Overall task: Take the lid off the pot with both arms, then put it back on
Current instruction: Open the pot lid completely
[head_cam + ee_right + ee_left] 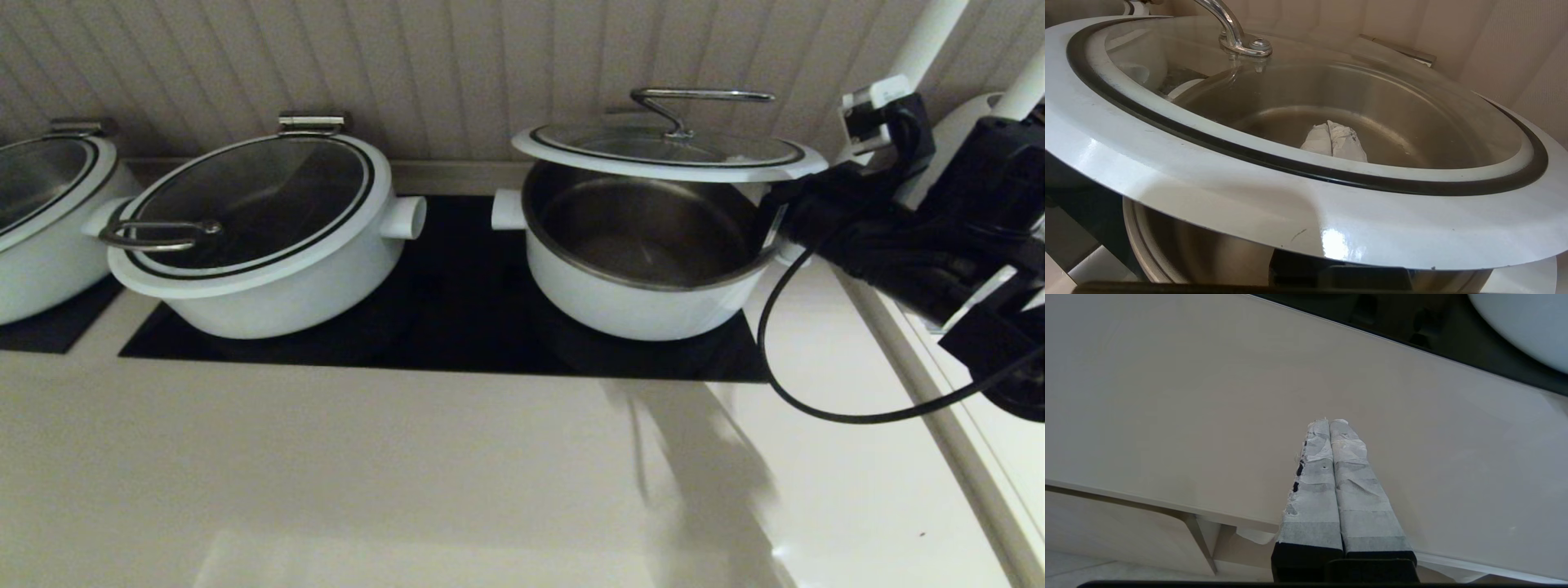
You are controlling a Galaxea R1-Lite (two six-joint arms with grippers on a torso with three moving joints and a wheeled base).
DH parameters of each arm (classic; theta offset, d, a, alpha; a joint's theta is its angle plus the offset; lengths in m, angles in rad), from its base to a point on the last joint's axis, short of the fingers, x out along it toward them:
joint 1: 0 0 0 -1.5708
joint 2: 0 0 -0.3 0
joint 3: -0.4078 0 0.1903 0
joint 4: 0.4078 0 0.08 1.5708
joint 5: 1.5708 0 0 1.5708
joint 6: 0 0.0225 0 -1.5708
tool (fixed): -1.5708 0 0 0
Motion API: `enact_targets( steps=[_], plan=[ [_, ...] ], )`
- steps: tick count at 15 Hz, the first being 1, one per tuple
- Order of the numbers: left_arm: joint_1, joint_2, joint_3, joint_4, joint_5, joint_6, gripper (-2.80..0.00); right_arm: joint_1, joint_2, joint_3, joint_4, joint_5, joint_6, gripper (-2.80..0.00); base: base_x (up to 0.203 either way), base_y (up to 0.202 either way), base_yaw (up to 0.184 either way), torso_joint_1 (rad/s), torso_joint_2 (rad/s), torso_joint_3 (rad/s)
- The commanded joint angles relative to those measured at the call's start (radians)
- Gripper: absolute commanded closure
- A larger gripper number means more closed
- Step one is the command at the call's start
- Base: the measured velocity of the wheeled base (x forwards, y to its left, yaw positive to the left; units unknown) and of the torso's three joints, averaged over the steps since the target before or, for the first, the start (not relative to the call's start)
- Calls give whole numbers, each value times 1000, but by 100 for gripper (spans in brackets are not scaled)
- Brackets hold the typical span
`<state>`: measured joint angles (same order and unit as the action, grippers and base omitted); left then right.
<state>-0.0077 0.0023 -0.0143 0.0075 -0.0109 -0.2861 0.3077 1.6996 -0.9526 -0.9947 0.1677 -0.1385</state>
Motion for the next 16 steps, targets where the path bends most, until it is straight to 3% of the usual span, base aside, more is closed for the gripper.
enact_targets(
  steps=[1,6,8,16],
  plan=[
    [0,-2,0,0,-1,-9,0,0,-1,-1,-8,1,-1,0,0,0,0,0,0,0],
    [0,-2,2,0,-1,-75,0,-1,-1,-6,-25,1,-1,0,0,0,0,0,0,0],
    [0,-2,4,0,-4,-61,0,-1,-1,-6,-25,0,-1,0,0,0,0,0,0,0],
    [0,-2,-1,-28,-35,209,0,-2,-3,-14,-27,1,-1,0,0,0,0,0,0,0]
  ],
)
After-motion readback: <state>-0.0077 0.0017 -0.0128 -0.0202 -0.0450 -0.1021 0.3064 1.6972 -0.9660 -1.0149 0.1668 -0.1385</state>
